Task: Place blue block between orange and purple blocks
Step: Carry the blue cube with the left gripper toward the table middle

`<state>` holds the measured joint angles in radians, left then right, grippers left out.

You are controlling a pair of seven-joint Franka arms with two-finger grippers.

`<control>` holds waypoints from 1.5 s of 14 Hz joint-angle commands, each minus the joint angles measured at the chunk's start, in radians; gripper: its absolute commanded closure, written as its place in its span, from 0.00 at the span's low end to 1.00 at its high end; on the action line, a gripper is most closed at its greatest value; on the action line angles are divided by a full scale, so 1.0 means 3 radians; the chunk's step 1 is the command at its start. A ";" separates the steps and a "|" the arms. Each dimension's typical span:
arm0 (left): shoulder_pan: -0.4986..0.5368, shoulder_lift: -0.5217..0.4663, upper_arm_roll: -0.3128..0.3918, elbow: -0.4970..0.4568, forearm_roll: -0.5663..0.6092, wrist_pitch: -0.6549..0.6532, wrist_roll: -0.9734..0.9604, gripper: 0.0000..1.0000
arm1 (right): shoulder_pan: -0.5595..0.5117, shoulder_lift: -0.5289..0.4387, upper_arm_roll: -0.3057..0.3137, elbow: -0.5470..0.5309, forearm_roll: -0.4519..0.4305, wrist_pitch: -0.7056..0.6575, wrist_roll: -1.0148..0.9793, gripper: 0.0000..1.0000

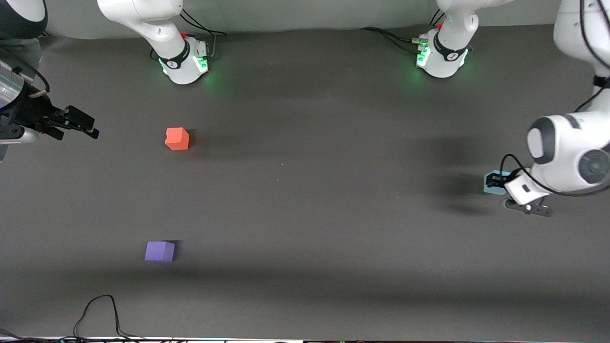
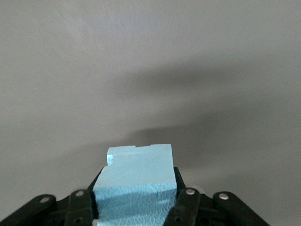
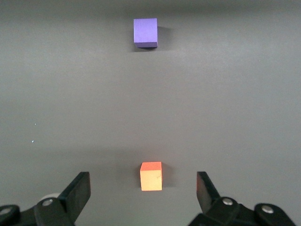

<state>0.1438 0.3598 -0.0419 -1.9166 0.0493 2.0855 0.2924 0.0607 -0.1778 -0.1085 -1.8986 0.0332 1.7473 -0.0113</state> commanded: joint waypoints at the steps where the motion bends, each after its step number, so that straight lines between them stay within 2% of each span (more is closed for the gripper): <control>1: -0.0416 -0.0029 0.0012 0.0619 0.0030 -0.0727 -0.0619 0.58 | 0.0012 -0.0087 -0.0017 -0.0083 -0.0003 0.0051 -0.0075 0.00; 4: -0.1055 -0.0008 0.0007 0.0963 -0.0001 -0.1066 -0.1539 0.58 | 0.0012 -0.0087 -0.0017 -0.0083 -0.0003 0.0051 -0.0075 0.00; 7: -0.1765 0.0155 -0.0014 0.1223 -0.0031 -0.1026 -0.2562 0.58 | 0.0012 -0.0087 -0.0017 -0.0083 -0.0003 0.0051 -0.0075 0.00; 11: -0.2604 0.0747 -0.0034 0.1836 -0.0026 -0.1005 -0.3529 0.58 | 0.0023 -0.0092 0.0004 -0.0144 -0.0003 0.0117 -0.0070 0.00; 13: -0.2947 0.1069 -0.0034 0.2093 -0.0026 -0.0746 -0.3857 0.58 | 0.0038 -0.0097 0.0004 -0.0175 -0.0003 0.0133 -0.0070 0.00; 14: -0.3101 0.1177 -0.0034 0.2114 -0.0021 -0.0506 -0.3995 0.58 | 0.0038 -0.0108 0.0004 -0.0175 -0.0003 0.0133 -0.0070 0.00; 16: -0.3296 0.1382 -0.0034 0.2099 -0.0011 -0.0117 -0.4104 0.58 | 0.0038 -0.0113 -0.0001 -0.0180 -0.0003 0.0133 -0.0070 0.00; 21: -0.3409 0.1740 -0.0034 0.2104 -0.0031 0.0447 -0.4104 0.57 | 0.0038 -0.0113 -0.0006 -0.0211 0.0002 0.0143 -0.0070 0.00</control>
<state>-0.8665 0.8433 -0.0698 -1.3296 0.0423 2.1947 -0.9268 0.0677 -0.1817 -0.1055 -1.9278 0.0332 1.7686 -0.0122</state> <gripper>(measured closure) 0.467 0.000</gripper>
